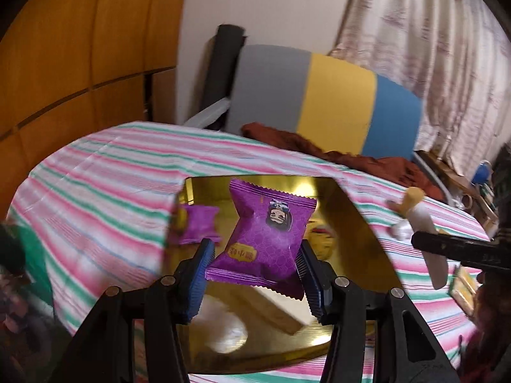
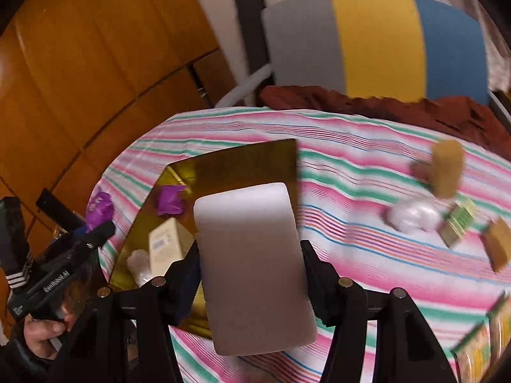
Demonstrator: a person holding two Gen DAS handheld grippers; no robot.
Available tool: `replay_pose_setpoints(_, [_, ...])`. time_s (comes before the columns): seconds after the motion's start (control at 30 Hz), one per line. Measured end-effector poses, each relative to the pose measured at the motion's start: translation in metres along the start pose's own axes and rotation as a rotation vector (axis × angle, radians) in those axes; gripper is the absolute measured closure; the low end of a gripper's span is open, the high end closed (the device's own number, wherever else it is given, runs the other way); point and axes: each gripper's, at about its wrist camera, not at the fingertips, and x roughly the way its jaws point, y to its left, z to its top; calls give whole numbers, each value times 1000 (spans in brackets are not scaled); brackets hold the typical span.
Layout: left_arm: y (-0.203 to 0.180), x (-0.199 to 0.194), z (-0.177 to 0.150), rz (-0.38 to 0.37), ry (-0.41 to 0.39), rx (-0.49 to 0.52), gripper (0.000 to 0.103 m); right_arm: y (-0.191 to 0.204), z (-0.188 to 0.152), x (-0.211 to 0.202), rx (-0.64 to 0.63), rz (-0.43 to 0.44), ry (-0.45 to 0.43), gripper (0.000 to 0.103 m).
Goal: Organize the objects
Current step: 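Carry the purple packet and white block over the gold tray with both tools, then open both tools to drop the packet and white block into the tray, then reach the left tool to the clear plastic bundle and grasp it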
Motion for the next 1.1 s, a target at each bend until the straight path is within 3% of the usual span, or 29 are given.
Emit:
replay_pose_setpoints(0.33, [30, 23, 6, 63, 18, -30, 49, 63, 50, 49, -95, 29, 15, 44])
replay_pose_setpoints(0.47, [36, 28, 4, 90, 39, -44, 15, 69, 62, 67, -90, 26, 1, 36])
replay_pose_setpoints(0.5, [38, 27, 4, 110, 35, -56, 5, 70, 64, 70, -86, 8, -2, 25])
replay_pose_setpoints(0.53, [39, 26, 4, 120, 35, -61, 2, 70, 65, 71, -82, -5, -5, 19])
replay_pose_setpoints(0.57, [40, 24, 3, 119, 34, -65, 1, 70, 66, 70, -78, -13, -14, 14])
replay_pose_setpoints(0.83, [36, 7, -2, 111, 8, -75, 0, 55, 38, 47, -58, -55, -55, 14])
replay_pose_setpoints(1.1, [16, 3, -5, 87, 25, -30, 0, 6, 0, 5, 49, -224, -132, 14])
